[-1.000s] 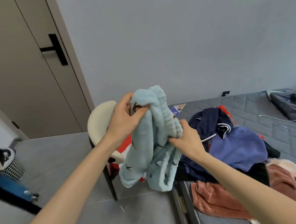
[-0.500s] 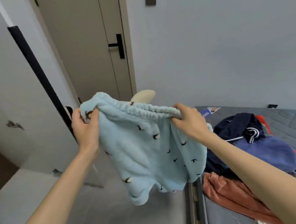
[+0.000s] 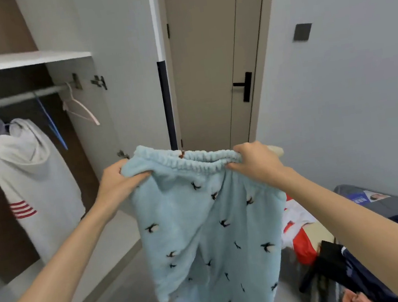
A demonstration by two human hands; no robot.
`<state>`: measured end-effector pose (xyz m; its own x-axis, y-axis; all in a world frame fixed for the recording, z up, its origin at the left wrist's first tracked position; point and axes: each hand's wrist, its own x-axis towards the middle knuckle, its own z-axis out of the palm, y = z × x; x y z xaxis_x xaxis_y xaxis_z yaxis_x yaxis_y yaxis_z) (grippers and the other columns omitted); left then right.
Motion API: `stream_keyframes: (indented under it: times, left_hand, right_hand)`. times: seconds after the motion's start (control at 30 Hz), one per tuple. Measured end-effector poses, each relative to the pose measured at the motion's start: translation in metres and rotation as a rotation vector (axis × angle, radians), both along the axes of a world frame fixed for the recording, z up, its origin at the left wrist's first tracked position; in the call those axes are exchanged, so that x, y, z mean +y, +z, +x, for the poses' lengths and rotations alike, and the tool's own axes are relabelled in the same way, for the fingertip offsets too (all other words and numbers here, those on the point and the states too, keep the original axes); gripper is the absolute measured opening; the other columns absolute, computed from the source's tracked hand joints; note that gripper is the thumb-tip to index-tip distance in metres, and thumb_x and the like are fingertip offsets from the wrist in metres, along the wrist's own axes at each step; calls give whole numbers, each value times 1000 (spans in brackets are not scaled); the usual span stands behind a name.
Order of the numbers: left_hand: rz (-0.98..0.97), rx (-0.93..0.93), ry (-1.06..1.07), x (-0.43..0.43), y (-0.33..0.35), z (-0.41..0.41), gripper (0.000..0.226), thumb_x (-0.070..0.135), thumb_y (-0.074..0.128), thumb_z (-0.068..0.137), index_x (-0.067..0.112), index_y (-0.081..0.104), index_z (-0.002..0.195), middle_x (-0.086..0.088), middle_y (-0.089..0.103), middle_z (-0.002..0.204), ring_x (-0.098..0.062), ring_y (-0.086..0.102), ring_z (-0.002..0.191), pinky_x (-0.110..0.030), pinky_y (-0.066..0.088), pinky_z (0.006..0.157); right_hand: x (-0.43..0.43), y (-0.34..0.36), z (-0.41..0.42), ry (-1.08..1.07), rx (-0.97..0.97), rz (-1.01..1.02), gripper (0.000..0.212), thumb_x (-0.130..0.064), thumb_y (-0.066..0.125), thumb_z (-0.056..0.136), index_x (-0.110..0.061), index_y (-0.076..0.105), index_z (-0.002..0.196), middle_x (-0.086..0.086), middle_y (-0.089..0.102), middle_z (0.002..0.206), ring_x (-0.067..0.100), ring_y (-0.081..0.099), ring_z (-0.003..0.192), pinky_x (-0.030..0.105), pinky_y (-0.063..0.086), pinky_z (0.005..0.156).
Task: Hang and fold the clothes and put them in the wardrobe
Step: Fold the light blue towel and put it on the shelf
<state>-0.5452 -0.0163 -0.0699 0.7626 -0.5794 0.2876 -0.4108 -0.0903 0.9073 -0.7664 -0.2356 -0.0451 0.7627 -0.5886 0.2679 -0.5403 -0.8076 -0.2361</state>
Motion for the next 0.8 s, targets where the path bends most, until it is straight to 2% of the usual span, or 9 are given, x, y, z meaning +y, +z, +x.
stream_keyframes:
  times: [0.1, 0.17, 0.23, 0.3, 0.43, 0.53, 0.63, 0.7, 0.8]
  left_hand:
    - [214, -15, -70, 13, -10, 21, 26, 29, 78, 77, 10, 65, 89, 1, 66, 84, -9, 56, 74, -26, 44, 67]
    - [359, 23, -184, 18, -12, 28, 26, 32, 74, 80, 26, 64, 103, 12, 66, 100, 0, 59, 84, -18, 45, 70]
    - [448, 76, -277, 19, -13, 32, 23, 33, 71, 82, 39, 64, 102, 18, 67, 106, 3, 61, 92, -15, 45, 72]
    - [457, 146, -278, 20, -13, 35, 20, 37, 72, 75, 36, 71, 94, 13, 72, 99, -4, 65, 92, -20, 49, 74]
    - [480, 215, -285, 25, -16, 43, 54, 63, 77, 50, 33, 74, 95, 14, 74, 91, -7, 69, 87, -26, 53, 79]
    - [335, 253, -208, 26, -16, 53, 50, 62, 80, 59, 31, 73, 97, 13, 73, 93, -3, 69, 83, -20, 52, 70]
    - [153, 229, -68, 21, -15, 59, 24, 45, 77, 74, 29, 71, 92, 14, 71, 94, 9, 65, 75, -8, 48, 60]
    - [132, 182, -74, 16, -15, 58, 22, 41, 76, 78, 29, 70, 95, 15, 70, 94, 7, 65, 81, -11, 48, 65]
    - [122, 250, -93, 8, -17, 52, 23, 39, 74, 79, 26, 70, 98, 13, 70, 92, -3, 64, 88, -15, 48, 66]
  right_hand:
    - [4, -1, 16, -4, 143, -191, 39, -50, 55, 90, -16, 44, 74, 3, 51, 73, 31, 60, 76, 32, 36, 57]
    - [8, -3, 27, -7, 214, -306, 39, -52, 51, 92, -16, 46, 80, 4, 51, 75, 30, 60, 76, 32, 35, 56]
    - [11, -6, 38, -12, 271, -288, 37, -50, 50, 93, -14, 51, 83, 5, 54, 78, 29, 57, 73, 31, 34, 56]
    - [11, -11, 48, -27, 281, -105, 39, -47, 52, 92, -11, 49, 77, 3, 54, 75, 26, 52, 68, 31, 36, 56]
    - [12, -16, 64, -25, 185, 248, 40, -41, 60, 85, -12, 42, 65, 1, 47, 63, 21, 46, 62, 31, 34, 54]
    - [21, -11, 73, -13, 137, 500, 34, -36, 65, 84, -11, 49, 68, 1, 49, 65, 15, 44, 58, 27, 34, 52]
    - [37, -10, 83, 24, -2, 943, 19, -20, 65, 87, -8, 65, 102, 9, 66, 89, 16, 60, 72, 26, 50, 63]
    - [51, -13, 94, 77, -131, 1195, 35, -5, 56, 90, -19, 60, 122, 7, 63, 93, 12, 60, 72, 22, 53, 63]
    - [72, -21, 113, 101, -248, 1242, 60, 3, 50, 88, -36, 49, 134, 2, 61, 81, 7, 58, 58, 21, 53, 55]
